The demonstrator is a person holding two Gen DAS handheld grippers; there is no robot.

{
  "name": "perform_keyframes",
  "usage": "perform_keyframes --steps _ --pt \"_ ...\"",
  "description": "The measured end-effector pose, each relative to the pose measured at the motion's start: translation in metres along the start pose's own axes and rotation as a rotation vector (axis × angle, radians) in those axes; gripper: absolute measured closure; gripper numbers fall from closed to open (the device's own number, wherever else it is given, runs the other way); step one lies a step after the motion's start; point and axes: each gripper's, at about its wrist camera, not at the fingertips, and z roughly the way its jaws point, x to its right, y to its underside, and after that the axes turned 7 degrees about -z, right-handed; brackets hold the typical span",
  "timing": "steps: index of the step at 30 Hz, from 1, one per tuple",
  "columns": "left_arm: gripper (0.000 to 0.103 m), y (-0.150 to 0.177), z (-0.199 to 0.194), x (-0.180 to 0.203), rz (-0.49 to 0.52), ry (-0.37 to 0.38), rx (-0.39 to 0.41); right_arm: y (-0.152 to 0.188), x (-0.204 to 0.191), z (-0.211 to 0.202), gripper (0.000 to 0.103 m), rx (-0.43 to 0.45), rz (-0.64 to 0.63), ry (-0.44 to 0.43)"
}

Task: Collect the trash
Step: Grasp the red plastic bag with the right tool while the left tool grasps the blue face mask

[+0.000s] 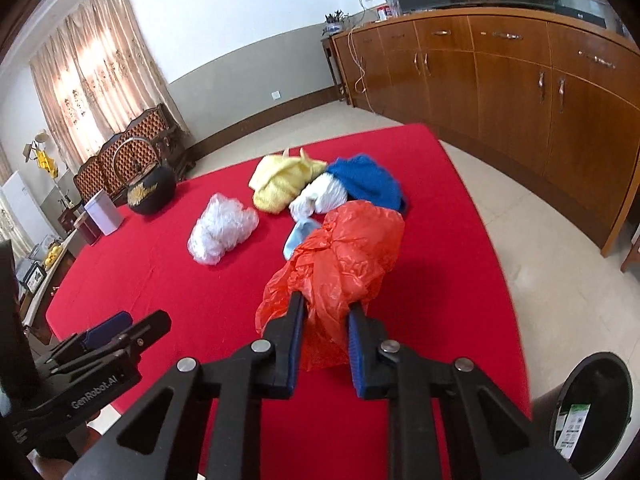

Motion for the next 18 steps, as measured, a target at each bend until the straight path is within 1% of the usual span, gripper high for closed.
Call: perform_keyframes --steps 3,7,13,18 --pt "0.035 -0.002 0.003 0.006 0.001 0.010 -0.003 -0.006 0.006 0.000 0.082 0.013 0.003 0.014" --pt "0.035 -0.005 0.012 0.021 0.021 0.043 -0.016 -0.013 0.019 0.000 0.082 0.033 0.008 0.047" --pt "0.035 -0.012 0.031 0.055 0.055 0.108 -0.043 -0.017 0.046 0.005 0.082 0.040 0.038 0.091" --pt "0.035 -0.014 0.045 0.077 0.076 0.133 -0.058 -0.023 0.068 0.012 0.082 0.042 0.051 0.115"
